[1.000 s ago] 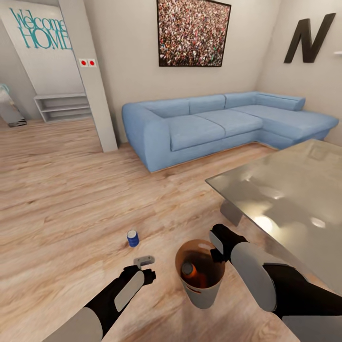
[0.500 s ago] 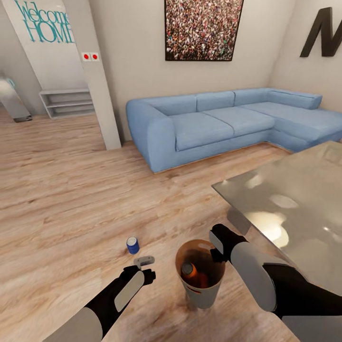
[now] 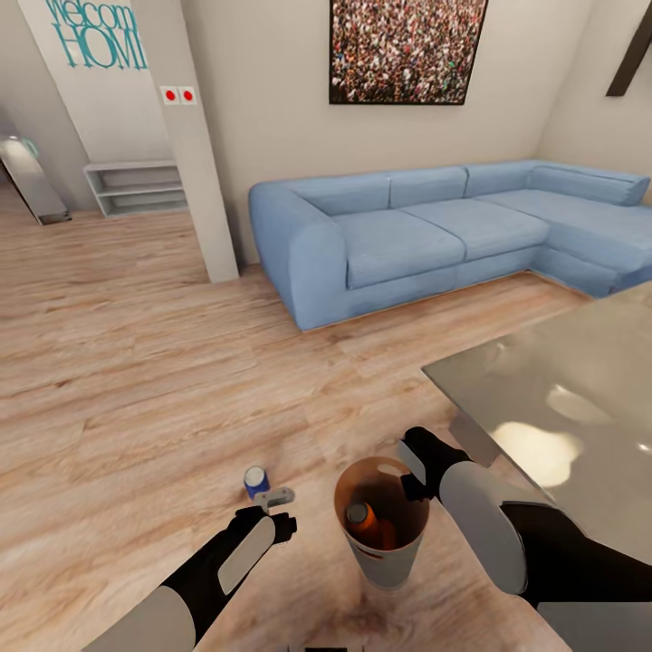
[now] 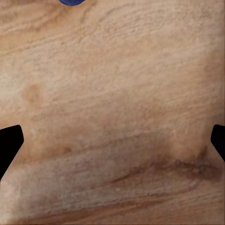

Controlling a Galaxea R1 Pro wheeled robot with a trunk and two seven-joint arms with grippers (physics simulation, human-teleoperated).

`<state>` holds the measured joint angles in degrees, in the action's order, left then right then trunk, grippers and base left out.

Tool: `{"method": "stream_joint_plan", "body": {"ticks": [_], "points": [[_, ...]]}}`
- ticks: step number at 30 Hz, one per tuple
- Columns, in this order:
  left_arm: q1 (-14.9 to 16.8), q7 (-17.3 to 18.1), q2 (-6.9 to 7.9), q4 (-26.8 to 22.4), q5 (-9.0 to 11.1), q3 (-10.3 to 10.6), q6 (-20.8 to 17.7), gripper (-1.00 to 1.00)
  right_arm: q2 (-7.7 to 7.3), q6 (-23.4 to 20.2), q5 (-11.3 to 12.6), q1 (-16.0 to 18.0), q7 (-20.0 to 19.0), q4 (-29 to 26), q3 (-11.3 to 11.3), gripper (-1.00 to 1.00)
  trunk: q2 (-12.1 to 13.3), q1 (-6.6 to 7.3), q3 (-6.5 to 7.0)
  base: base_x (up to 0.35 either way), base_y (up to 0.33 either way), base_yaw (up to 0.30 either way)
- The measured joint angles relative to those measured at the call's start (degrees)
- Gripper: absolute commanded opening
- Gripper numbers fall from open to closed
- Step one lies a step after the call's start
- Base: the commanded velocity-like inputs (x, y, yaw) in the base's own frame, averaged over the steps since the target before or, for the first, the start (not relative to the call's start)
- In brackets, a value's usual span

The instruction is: Put the three can of soda from the living room inside the tash can in the kitchen.

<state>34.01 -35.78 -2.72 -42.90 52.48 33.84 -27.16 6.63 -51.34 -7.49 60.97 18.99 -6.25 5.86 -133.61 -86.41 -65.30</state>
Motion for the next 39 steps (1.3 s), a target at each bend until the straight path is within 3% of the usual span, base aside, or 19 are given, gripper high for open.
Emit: {"method": "stream_joint_plan", "body": {"ticks": [18, 26, 33, 37, 39], "points": [[0.0, 0.0, 0.00, 0.0, 0.0, 0.0, 0.0, 1.00, 0.08, 0.0, -0.1, 0.0, 0.0, 0.0, -0.1, -1.00, 0.0, 0.00, -1.65, 0.243, 0.000, 0.080], [0.0, 0.0, 0.00, 0.0, 0.0, 0.0, 0.0, 1.00, 0.85, 3.7, 0.4, 0.0, 0.0, 0.1, 0.4, -1.00, 0.0, 0.00, -2.00, 0.045, 0.000, 0.036], [0.0, 0.0, 0.00, 0.0, 0.0, 0.0, 0.0, 1.00, 1.10, 4.4, 0.1, 0.0, 0.0, -0.1, 0.0, -1.00, 0.0, 0.00, -2.03, 0.003, 0.000, 0.003], [0.0, 1.4, 0.05, 0.0, 0.0, 0.0, 0.0, 1.00, 1.17, 3.2, 0.5, 0.1, 0.0, -3.7, 0.6, -1.00, 0.0, 0.01, -2.02, 0.000, 0.000, 0.000], [0.0, 2.2, 0.07, 0.0, 0.0, 0.0, 0.0, 1.00, 1.30, -1.0, -0.1, 0.2, 0.1, -6.5, -0.1, -1.00, 0.0, 0.01, -2.02, 0.000, 0.000, 0.000]]}}
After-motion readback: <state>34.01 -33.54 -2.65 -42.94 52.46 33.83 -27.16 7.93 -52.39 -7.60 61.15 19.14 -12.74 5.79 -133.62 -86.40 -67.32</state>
